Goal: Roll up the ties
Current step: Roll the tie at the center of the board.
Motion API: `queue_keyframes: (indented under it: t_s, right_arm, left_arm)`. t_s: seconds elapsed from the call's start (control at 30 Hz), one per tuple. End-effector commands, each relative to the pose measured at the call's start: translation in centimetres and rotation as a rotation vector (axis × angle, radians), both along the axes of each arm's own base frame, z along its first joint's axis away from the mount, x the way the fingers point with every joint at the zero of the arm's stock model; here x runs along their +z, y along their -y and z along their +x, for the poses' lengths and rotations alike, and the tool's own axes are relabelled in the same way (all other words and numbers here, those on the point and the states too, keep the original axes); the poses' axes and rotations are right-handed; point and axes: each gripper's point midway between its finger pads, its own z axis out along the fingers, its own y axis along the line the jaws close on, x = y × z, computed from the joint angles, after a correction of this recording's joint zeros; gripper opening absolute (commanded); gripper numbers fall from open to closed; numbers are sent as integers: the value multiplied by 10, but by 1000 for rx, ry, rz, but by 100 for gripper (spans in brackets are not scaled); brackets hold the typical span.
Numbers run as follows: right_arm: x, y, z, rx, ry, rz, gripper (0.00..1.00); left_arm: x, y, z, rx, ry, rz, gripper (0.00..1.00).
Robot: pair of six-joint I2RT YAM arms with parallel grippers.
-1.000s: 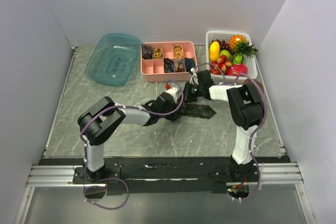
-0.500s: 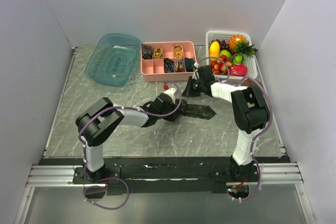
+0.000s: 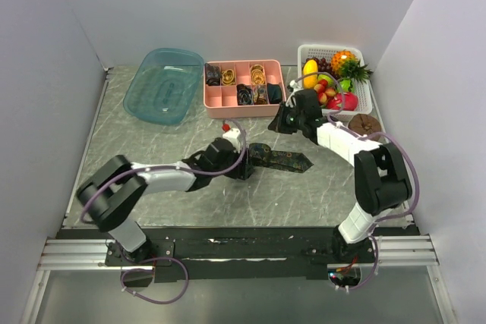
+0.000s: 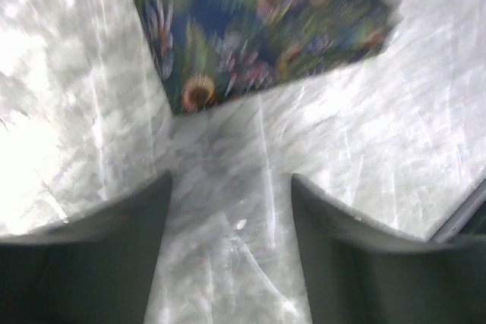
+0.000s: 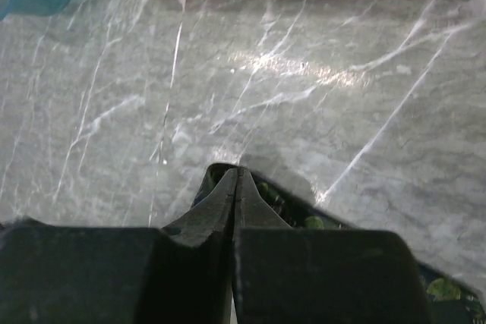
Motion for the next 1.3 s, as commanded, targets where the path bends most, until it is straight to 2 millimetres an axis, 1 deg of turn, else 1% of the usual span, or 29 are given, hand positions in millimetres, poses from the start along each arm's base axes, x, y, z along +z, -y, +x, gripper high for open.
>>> queue_keyframes:
  t_s: [0.0, 0.03, 0.07, 0.1, 0.13, 0.17, 0.2, 0.23, 0.27, 0.33, 0.37, 0.43, 0.47, 0.53, 0.57, 0.63, 0.7, 0.8, 1.0, 1.17, 1.2, 1.27]
  right_arm:
    - [21, -1, -14, 32, 64, -10, 0]
    - [22, 0, -16, 32, 67, -15, 0]
    - [20, 1, -18, 35, 63, -24, 0]
    - [19, 0, -19, 36, 63, -33, 0]
    - [18, -2, -21, 41, 61, -38, 0]
    - [16, -3, -23, 46, 56, -48, 0]
    - [15, -5, -24, 50, 53, -52, 0]
    - [11, -8, -27, 60, 46, -61, 0]
    - [10, -10, -27, 64, 45, -69, 0]
    - [5, -14, -30, 73, 38, -97, 0]
    - [2, -14, -30, 72, 34, -113, 0]
    - [-4, -13, -32, 68, 22, -141, 0]
    - [-6, -13, -33, 69, 16, -146, 0]
    - [-10, -12, -35, 71, 8, -154, 0]
    - [-13, -11, -37, 71, 4, -161, 0]
    - [-15, -9, -40, 71, 0, -170, 0]
    - [-19, -7, -43, 69, -7, -178, 0]
    - [-27, -7, -45, 73, -30, -183, 0]
    - [-37, -8, -49, 81, -50, -183, 0]
    - [-48, -9, -49, 86, -76, -196, 0]
    - [-53, -9, -50, 83, -87, -199, 0]
    - [-57, -8, -50, 82, -96, -206, 0]
  left_arm:
    - [56, -8, 15, 22, 58, -135, 79]
    - [62, -16, 23, 45, 53, -158, 85]
    - [71, -17, 26, 44, 55, -192, 93]
    - [75, -14, 23, 10, 19, -235, 96]
    - [77, -22, 34, 28, 0, -257, 98]
    - [76, -19, 39, 14, -29, -273, 99]
    - [81, -13, 34, -41, -73, -324, 99]
    - [80, -18, 43, -28, -99, -341, 100]
    - [75, -14, 46, -42, -133, -358, 97]
    - [75, -11, 49, -71, -189, -413, 97]
    - [67, -7, 52, -76, -219, -420, 97]
    - [63, -4, 54, -93, -258, -450, 98]
    - [54, -2, 55, -94, -286, -452, 98]
    - [48, 1, 56, -95, -322, -462, 99]
    - [37, 2, 57, -87, -349, -453, 99]
    - [30, 4, 58, -76, -373, -451, 99]
    - [18, 5, 61, -60, -402, -439, 100]
    - [5, 8, 65, -50, -430, -433, 96]
    - [-15, 9, 75, -17, -451, -412, 88]
    - [-30, 10, 76, -10, -465, -395, 80]
    - [-32, 11, 76, -7, -464, -390, 79]
    - [-38, 11, 77, 3, -466, -379, 79]
